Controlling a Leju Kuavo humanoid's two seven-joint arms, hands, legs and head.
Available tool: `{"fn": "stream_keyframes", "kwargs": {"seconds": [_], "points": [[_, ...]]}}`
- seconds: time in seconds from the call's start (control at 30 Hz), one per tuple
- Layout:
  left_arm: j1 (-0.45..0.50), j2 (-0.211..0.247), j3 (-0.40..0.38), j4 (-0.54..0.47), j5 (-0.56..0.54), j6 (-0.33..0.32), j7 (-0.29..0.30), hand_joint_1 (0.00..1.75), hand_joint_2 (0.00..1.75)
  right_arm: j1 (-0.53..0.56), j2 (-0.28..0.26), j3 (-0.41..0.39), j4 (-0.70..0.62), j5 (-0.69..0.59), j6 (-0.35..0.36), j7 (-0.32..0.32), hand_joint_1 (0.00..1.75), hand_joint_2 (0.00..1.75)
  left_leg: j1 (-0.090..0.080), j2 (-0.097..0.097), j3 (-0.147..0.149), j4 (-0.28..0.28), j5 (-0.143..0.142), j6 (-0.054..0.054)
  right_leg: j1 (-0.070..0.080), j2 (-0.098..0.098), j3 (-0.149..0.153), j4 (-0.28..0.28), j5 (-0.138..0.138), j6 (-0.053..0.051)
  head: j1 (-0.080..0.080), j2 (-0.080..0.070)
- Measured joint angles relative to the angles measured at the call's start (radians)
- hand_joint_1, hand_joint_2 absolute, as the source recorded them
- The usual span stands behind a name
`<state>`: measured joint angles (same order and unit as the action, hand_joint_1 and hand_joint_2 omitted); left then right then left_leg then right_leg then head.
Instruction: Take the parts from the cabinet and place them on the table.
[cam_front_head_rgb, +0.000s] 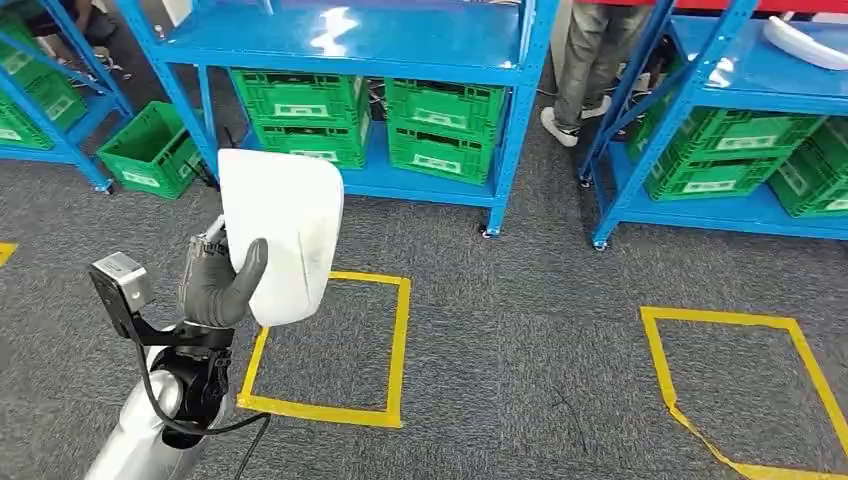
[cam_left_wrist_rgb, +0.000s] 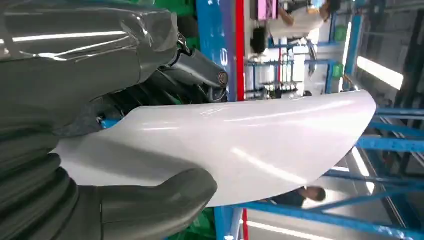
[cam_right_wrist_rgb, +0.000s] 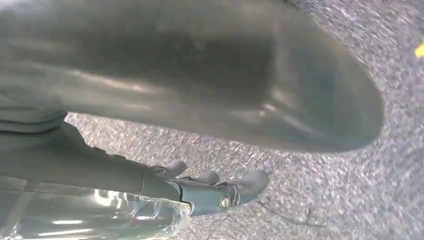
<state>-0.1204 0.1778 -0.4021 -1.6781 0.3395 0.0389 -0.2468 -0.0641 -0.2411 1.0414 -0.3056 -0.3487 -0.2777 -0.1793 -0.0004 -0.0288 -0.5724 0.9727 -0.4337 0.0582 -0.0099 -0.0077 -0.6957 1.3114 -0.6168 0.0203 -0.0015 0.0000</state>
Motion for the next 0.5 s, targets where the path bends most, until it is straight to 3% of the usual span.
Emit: {"fn": "stream_keyframes", "kwargs": {"seconds": [0.03,0.07,0.1,0.13,0.17,0.2,0.3,0.33,0.4,0.43,0.47,0.5], "points": [[0.005,0.0,0.001,0.0,0.0,0.0,0.0,1.75,1.75,0.0,0.0,0.0,0.0,0.0,0.0,0.0,0.0,0.0,0.0,-0.014,0.0,0.001,0.001,-0.001,0.0,0.001,0.0,-0.004,0.008,0.008,-0.001,0.0],[0.007,0.0,0.001,0.0,0.0,0.0,0.0,1.75,1.75,-0.002,-0.001,0.0,0.0,0.0,0.0,0.0,0.0,0.0,0.0,-0.029,0.0,0.004,0.001,-0.002,-0.002,0.002,0.026,-0.059,0.039,0.02,0.0,0.0],[0.007,0.0,0.001,0.0,0.0,0.0,0.0,1.75,1.75,-0.002,-0.002,0.0,0.0,0.0,0.0,0.0,0.0,0.0,0.001,-0.042,0.0,0.006,0.0,-0.004,-0.005,0.007,0.061,-0.134,0.073,0.03,-0.001,0.0],[0.007,0.0,0.002,0.0,0.0,0.0,-0.002,1.75,1.75,-0.003,-0.004,0.0,0.0,0.0,0.0,0.0,0.0,0.0,0.001,-0.056,0.0,0.012,-0.002,-0.007,-0.01,0.028,0.113,-0.244,0.117,0.039,0.0,0.0],[0.007,0.0,0.003,0.0,0.0,0.001,-0.003,1.75,1.75,-0.002,-0.006,0.0,0.0,0.0,0.0,0.0,0.0,0.0,0.002,-0.067,-0.006,0.017,-0.004,-0.012,-0.017,0.077,0.141,-0.31,0.128,0.034,0.0,0.0],[0.009,0.0,0.006,0.0,0.0,0.002,-0.004,1.75,1.75,-0.002,-0.006,0.0,0.0,0.0,0.0,0.0,0.0,0.0,-0.006,-0.081,-0.012,0.024,-0.006,-0.02,-0.012,0.063,0.145,-0.315,0.133,0.02,-0.001,0.0],[0.019,0.001,0.011,0.0,0.0,0.003,-0.009,1.75,1.75,-0.005,-0.006,0.0,0.0,0.0,0.0,0.0,0.0,0.0,0.0,-0.102,-0.023,0.022,0.003,-0.034,-0.005,0.038,0.143,-0.311,0.137,0.002,-0.002,0.0],[0.024,0.005,0.016,-0.001,0.0,0.003,-0.009,1.75,1.75,-0.008,0.0,0.0,-0.001,0.0,0.0,0.0,0.0,0.0,0.001,-0.104,-0.027,0.03,-0.007,-0.042,-0.02,0.026,0.144,-0.316,0.141,-0.005,-0.001,0.0],[0.023,0.004,0.019,-0.006,0.0,0.003,-0.011,1.75,1.75,-0.01,-0.005,0.0,0.0,0.0,0.0,0.0,0.0,0.0,-0.002,-0.014,-0.059,0.109,-0.059,-0.054,-0.015,0.01,0.145,-0.316,0.14,-0.023,-0.01,0.0],[0.024,0.003,0.023,-0.008,0.0,0.003,-0.011,1.75,1.75,-0.007,-0.004,0.0,0.0,0.001,0.0,0.0,0.0,0.0,0.003,0.012,-0.102,0.2,-0.104,-0.058,-0.012,-0.002,0.145,-0.316,0.139,-0.026,-0.007,0.0],[0.027,0.002,0.024,-0.009,0.0,0.003,-0.011,1.75,1.75,-0.004,-0.004,0.0,0.0,0.002,0.0,0.0,0.0,0.0,0.006,0.023,-0.147,0.292,-0.141,-0.061,-0.01,-0.015,0.144,-0.316,0.139,-0.026,-0.009,0.0],[0.033,0.002,0.026,-0.009,0.0,0.003,-0.011,1.75,1.75,-0.003,-0.004,0.0,0.0,0.003,-0.001,0.0,0.0,0.0,0.009,0.025,-0.178,0.354,-0.157,-0.063,-0.008,-0.026,0.144,-0.316,0.138,-0.027,-0.008,0.0]]}}
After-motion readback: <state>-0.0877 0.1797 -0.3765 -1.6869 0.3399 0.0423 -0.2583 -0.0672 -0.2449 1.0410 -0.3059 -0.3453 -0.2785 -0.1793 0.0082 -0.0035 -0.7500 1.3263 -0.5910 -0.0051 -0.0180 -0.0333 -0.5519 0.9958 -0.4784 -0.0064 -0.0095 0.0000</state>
